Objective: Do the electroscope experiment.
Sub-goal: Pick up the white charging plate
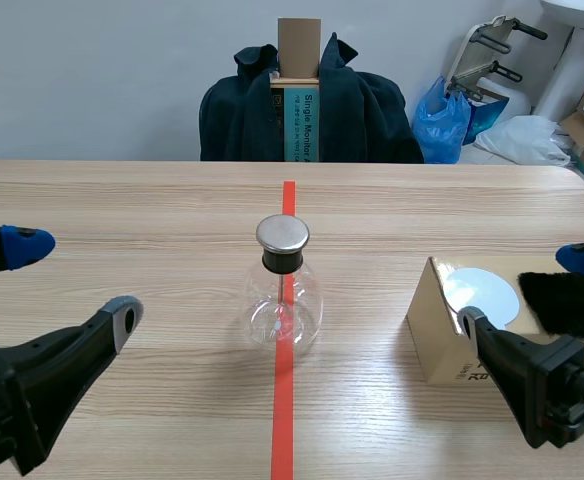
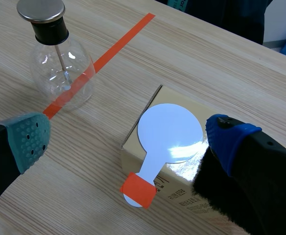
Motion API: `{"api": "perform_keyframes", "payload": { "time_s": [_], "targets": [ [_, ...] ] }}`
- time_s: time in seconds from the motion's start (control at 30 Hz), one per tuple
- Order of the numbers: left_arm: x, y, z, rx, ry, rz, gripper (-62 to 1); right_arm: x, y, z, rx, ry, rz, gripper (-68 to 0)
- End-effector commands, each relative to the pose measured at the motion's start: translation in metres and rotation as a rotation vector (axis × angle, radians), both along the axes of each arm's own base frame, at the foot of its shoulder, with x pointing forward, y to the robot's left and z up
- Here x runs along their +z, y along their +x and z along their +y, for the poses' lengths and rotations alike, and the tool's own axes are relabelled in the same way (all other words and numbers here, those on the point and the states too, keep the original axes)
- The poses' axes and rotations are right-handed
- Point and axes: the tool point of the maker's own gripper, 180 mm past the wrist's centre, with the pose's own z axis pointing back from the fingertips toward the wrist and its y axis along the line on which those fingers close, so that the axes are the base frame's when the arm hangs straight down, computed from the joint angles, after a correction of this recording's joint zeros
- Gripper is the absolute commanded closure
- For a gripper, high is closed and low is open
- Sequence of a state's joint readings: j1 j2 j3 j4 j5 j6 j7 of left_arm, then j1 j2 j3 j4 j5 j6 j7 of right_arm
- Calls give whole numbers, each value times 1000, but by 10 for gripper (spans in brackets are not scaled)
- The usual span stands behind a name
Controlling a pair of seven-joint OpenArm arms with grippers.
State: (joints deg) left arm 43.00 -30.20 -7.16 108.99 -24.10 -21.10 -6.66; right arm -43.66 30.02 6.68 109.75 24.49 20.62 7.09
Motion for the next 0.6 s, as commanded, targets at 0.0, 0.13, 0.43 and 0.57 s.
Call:
{"api": "perform_keyframes", "payload": {
  "time_s": [0.0, 0.13, 0.43, 0.57],
  "targets": [
    [-4, -2, -3, -14, 32, 33, -623, 14, 6, 2, 10, 15, -52, -671],
    [-2, -1, -4, -13, 26, 26, -623, 14, 6, 2, 11, 15, -52, -671],
    [-2, -1, -4, -15, 26, 25, -623, 14, 6, 2, 11, 15, -52, -671],
    [-2, -1, -4, -15, 26, 23, -623, 14, 6, 2, 10, 14, -53, -671]
  ]
}}
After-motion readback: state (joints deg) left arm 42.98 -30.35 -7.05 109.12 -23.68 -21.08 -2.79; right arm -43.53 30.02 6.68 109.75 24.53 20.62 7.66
